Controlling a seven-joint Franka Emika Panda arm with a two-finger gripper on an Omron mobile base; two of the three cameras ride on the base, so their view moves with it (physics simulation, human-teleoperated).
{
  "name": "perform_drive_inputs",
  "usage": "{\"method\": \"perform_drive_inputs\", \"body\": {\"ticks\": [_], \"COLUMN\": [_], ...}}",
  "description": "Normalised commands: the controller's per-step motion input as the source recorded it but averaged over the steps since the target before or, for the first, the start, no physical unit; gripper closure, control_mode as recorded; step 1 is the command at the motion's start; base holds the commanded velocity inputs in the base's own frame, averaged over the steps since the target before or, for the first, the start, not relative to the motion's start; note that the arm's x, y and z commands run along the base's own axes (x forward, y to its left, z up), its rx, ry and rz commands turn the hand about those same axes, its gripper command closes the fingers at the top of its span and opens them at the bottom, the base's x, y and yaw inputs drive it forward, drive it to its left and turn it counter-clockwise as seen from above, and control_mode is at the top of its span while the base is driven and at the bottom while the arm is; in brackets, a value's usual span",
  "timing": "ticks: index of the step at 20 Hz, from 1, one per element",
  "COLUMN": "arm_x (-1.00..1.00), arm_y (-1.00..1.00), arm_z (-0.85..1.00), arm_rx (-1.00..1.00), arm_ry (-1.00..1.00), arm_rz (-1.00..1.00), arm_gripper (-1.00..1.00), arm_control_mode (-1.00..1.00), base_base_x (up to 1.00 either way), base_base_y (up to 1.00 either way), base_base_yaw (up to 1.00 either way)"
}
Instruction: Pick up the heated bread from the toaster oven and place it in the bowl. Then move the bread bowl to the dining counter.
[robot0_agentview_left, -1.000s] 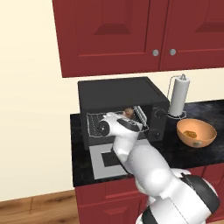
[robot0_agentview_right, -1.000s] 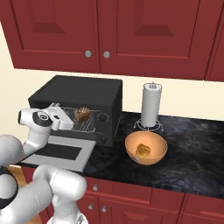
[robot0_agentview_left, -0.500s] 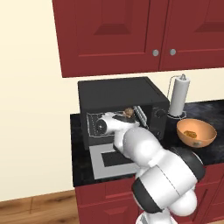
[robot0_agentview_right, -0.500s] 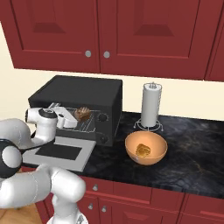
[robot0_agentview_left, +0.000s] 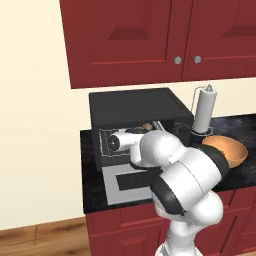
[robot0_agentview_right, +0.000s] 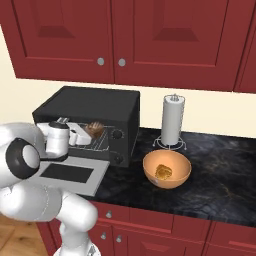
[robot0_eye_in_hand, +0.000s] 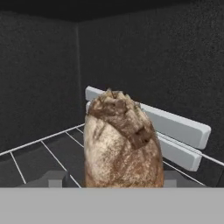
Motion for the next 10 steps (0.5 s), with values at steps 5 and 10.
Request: {"method": "perform_drive_inputs", "body": {"ticks": [5,10], "arm_x": [-0.45,-1.00], "arm_y": [0.01,0.30], "arm_z": [0.00,0.29], "arm_rx": [0.00,0.01], "arm_ry": [-0.01,0.00], "arm_rz": [0.00,-0.06], "arm_gripper": [1.00,1.00], "arm_control_mode": [-1.00,-1.00], "base_base_x": [0.00,0.00], "base_base_y": [0.00,0.00], "base_base_yaw": [0.00,0.00]}}
